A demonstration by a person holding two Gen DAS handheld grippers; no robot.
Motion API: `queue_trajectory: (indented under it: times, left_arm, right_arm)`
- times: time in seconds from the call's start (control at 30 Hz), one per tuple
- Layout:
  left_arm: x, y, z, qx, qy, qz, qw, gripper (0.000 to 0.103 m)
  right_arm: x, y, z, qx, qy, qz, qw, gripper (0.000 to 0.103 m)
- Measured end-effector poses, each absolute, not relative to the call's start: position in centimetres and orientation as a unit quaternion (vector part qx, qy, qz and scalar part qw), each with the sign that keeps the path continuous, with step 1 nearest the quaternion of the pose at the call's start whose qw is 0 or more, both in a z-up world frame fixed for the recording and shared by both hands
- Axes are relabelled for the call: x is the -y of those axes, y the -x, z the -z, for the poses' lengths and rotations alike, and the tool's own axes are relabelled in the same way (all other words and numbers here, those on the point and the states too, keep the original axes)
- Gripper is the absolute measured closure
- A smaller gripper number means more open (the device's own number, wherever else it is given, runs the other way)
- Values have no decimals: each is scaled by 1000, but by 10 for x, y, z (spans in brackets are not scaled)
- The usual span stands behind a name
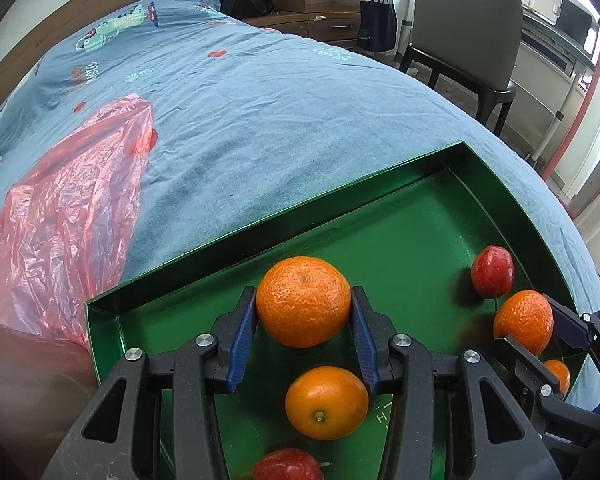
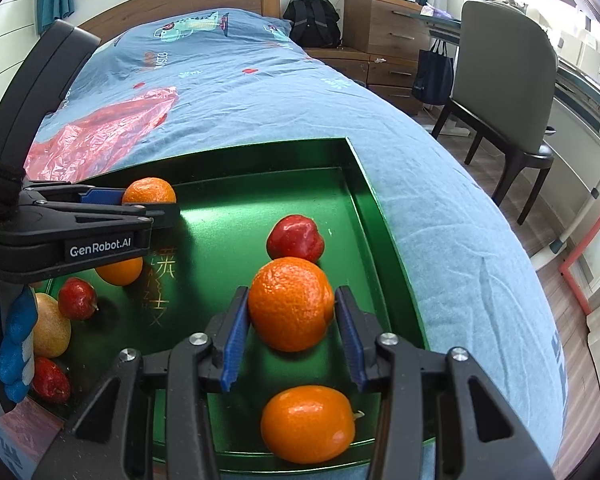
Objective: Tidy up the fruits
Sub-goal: 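Open both tools to release the oranges into the green tray, then move both tools back toward the two dark plums on the bed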
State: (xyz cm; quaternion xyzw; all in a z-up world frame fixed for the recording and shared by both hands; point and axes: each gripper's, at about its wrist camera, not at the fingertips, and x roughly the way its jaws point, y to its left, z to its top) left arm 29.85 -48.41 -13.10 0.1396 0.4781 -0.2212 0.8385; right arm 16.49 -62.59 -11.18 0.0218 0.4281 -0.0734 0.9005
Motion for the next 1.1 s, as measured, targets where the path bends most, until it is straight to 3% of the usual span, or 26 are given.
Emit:
queue_trajectory:
  times: [0.13, 0.17, 0.27, 0.67, 1.1]
  left_arm:
    - [479, -295, 123, -471, -147, 214, 843, 63]
    - [478, -294, 119, -469, -148, 213, 844, 63]
    - [473, -289, 107, -458, -155, 214, 849, 60]
    - [432, -229, 44, -419, -136, 255, 861, 55]
    - [345, -151, 24, -416, -119, 245, 868, 55]
  right_arm:
    - [627, -164, 110, -432, -28, 75, 898, 30]
    - [627, -164, 109, -432, -28, 76, 898, 22]
    - [626, -161, 102, -429, -29, 78, 899, 11]
    - [613, -122, 55, -407, -42, 92, 908, 3]
    - [564, -59, 29, -408, -41, 76, 909, 1]
